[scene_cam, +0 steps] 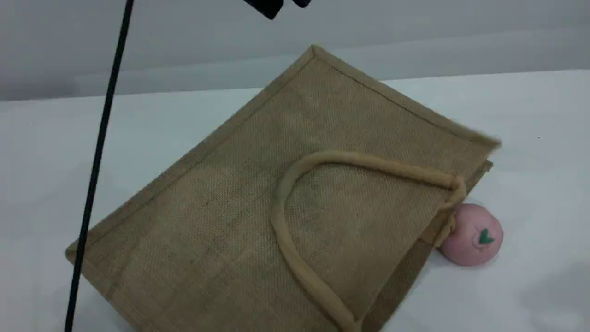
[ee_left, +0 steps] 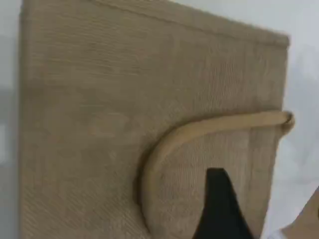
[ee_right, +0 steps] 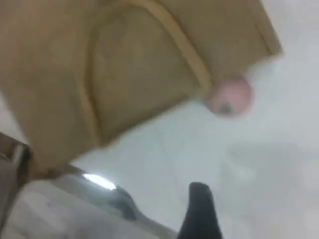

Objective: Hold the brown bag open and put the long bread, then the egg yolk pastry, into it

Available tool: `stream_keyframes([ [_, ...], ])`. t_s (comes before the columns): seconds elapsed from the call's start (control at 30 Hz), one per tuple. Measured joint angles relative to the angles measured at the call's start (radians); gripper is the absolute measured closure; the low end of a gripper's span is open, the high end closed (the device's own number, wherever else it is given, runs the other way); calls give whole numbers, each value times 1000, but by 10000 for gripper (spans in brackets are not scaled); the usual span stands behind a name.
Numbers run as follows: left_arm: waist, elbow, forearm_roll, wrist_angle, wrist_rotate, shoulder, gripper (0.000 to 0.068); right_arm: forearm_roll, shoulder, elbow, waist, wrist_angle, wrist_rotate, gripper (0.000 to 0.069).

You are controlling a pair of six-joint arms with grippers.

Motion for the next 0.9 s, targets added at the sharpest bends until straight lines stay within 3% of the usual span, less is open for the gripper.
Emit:
stream_keyframes([
  [0.1,0,0,22,11,86,-36,253,-71,-23,18,0,-5,60,218],
  [0.2,0,-2,89,26,107,-76,253,-95,-61,63,0,-3,99,218],
  [0.43,0,-2,266,83,-55,-164,252,-92,-217,242,0,-3,95,218],
  [0.7,0,41,261,81,-112,-226,252,-95,-497,460,0,-49,93,218],
  [0.9,0,142,261,80,-125,-301,252,-102,-750,546,0,-185,94,217],
])
